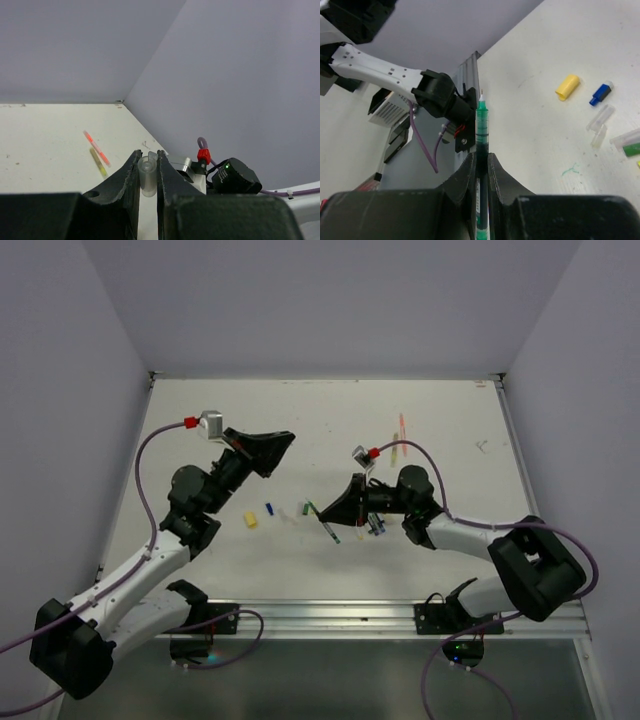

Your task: Open the pen caps

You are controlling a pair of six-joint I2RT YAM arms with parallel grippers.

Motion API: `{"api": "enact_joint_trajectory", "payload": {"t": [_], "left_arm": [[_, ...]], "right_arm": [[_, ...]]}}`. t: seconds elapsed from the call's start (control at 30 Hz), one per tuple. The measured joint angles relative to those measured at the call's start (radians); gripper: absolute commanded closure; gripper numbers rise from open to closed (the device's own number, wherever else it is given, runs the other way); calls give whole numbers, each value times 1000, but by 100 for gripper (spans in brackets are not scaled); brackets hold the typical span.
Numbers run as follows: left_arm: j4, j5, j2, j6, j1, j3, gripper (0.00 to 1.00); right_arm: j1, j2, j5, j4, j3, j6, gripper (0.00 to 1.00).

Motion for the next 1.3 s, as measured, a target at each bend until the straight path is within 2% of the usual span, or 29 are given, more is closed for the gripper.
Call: {"api": "enact_joint_trajectory", "payload": {"t": [0.1, 0.23, 0.4, 0.53, 0.77, 1.2, 1.3], "left_arm": [[-63, -10, 22, 17, 0, 62, 100], [-195, -14, 76, 24, 0, 138, 100], [-449, -51, 208, 22, -16, 214, 100], [-685, -127, 358, 13, -85, 300, 100], [-934, -214, 562, -24, -187, 410, 100], [-1040, -257, 782, -54, -242, 524, 94], [-1054, -264, 825, -54, -247, 543, 92]], "right_arm": [[0, -24, 48, -87, -1, -45, 100], [1, -76, 223, -387, 50, -175, 100], [17, -87, 468, -683, 140, -291, 100], [59, -60, 636, -826, 181, -320, 100], [138, 62, 842, -940, 206, -311, 100], [155, 134, 1076, -964, 220, -247, 100], [155, 133, 1085, -964, 220, -239, 89]]}}
